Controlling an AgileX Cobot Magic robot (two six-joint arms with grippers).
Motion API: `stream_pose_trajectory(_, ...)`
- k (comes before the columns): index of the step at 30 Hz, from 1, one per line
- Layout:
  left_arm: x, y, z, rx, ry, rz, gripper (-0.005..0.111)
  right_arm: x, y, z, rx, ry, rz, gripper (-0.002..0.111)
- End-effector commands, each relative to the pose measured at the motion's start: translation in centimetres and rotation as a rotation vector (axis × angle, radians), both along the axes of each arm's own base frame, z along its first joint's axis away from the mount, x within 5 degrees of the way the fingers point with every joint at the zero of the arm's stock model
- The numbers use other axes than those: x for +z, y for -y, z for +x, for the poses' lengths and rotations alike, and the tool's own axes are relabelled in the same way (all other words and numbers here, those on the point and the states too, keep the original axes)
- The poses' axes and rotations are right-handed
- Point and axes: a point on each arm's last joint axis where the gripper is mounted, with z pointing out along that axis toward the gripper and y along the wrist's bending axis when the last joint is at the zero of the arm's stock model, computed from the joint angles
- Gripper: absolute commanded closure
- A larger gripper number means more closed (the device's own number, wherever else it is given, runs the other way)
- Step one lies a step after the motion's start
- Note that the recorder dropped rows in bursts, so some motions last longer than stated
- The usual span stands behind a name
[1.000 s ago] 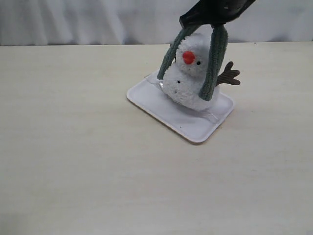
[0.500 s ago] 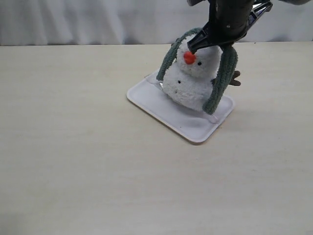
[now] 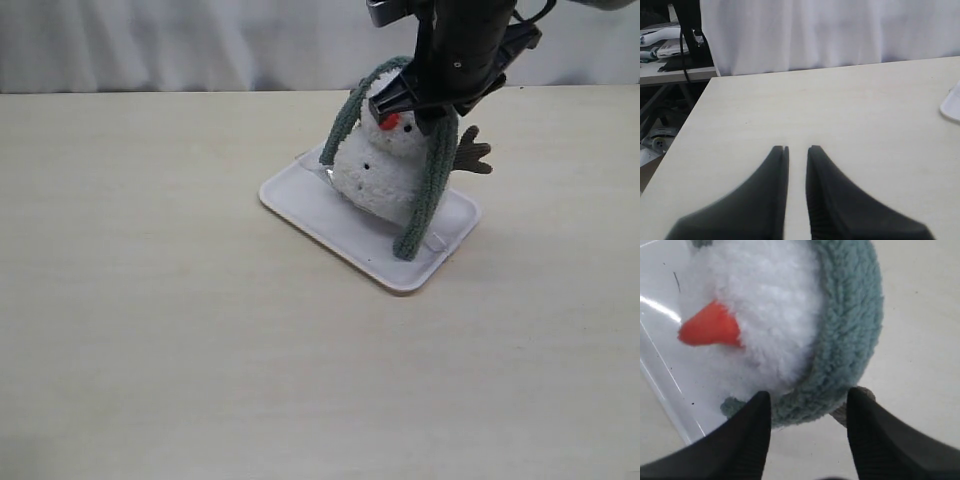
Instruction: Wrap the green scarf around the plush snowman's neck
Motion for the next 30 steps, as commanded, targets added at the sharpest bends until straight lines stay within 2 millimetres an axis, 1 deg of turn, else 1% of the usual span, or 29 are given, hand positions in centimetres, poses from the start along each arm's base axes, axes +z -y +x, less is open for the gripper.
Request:
stream_pose_trajectory(1,0.0,0.0,0.0,0.004,0.007,-0.002,0.093,0.7,0.6,-0.5,0.008,-0.026,-0.014,0.062)
stream_pose_trajectory(3,0.0,0.0,0.0,0.004,0.007,-0.002,0.093,2.4,0.8,-1.0,0.034,0.019,-0.003,0.062)
stream_pose_trajectory(6,0.0,0.0,0.0,0.004,0.007,-0.002,0.093,4.3,1.0,-1.6,0.063,0.082,0.016,0.062)
stream_pose_trajectory(7,0.0,0.0,0.0,0.004,0.007,-0.002,0.093,5.6,1.2,-1.8,0.075,0.144,0.029,0.062)
stream_pose_trajectory(8,0.0,0.0,0.0,0.004,0.007,-0.002,0.093,6.0,1.3,-1.8,0.080,0.173,0.038,0.065)
stream_pose_trajectory(10,0.0,0.0,0.0,0.004,0.007,-0.002,0.093,6.3,1.5,-1.5,0.076,0.202,0.072,0.073)
stream_pose_trajectory(11,0.0,0.0,0.0,0.004,0.007,-0.002,0.093,6.2,1.6,-1.4,0.069,0.196,0.100,0.078)
stream_pose_trajectory(12,0.0,0.0,0.0,0.004,0.007,-0.002,0.093,5.2,1.8,-0.7,0.080,0.154,0.159,0.082)
stream_pose_trajectory(13,0.0,0.0,0.0,0.004,0.007,-0.002,0.093,4.1,2.2,0.2,0.086,0.119,0.233,0.081)
stream_pose_trajectory(14,0.0,0.0,0.0,0.004,0.007,-0.002,0.093,3.8,2.6,0.6,0.081,0.113,0.259,0.079)
stream_pose_trajectory(15,0.0,0.0,0.0,0.004,0.007,-0.002,0.093,3.4,3.2,1.4,0.059,0.116,0.291,0.072)
stream_pose_trajectory(17,0.0,0.0,0.0,0.004,0.007,-0.002,0.093,3.0,3.6,2.2,0.059,0.140,0.262,0.064)
stream_pose_trajectory(20,0.0,0.0,0.0,0.004,0.007,-0.002,0.093,2.6,3.5,2.8,0.070,0.172,0.243,0.063)
stream_pose_trajectory(22,0.0,0.0,0.0,0.004,0.007,-0.002,0.093,1.9,3.4,3.1,0.076,0.158,0.236,0.064)
stream_pose_trajectory(23,0.0,0.0,0.0,0.004,0.007,-0.002,0.093,1.2,3.4,3.3,0.101,0.136,0.215,0.068)
stream_pose_trajectory(24,0.0,0.0,0.0,0.004,0.007,-0.002,0.093,0.9,3.4,3.4,0.109,0.124,0.208,0.071)
stream_pose_trajectory(26,0.0,0.0,0.0,0.004,0.007,-0.002,0.093,0.3,3.3,3.6,0.111,0.116,0.205,0.081)
stream_pose_trajectory(27,0.0,0.0,0.0,0.004,0.007,-0.002,0.093,0.3,3.3,3.6,0.111,0.118,0.205,0.087)
stream_pose_trajectory(28,0.0,0.0,0.0,0.004,0.007,-0.002,0.093,0.4,3.3,3.7,0.122,0.125,0.202,0.098)
stream_pose_trajectory(29,0.0,0.0,0.0,0.004,0.007,-0.002,0.093,0.5,3.3,3.6,0.134,0.127,0.196,0.103)
stream_pose_trajectory(30,0.0,0.0,0.0,0.004,0.007,-0.002,0.093,0.7,3.3,3.6,0.139,0.135,0.196,0.104)
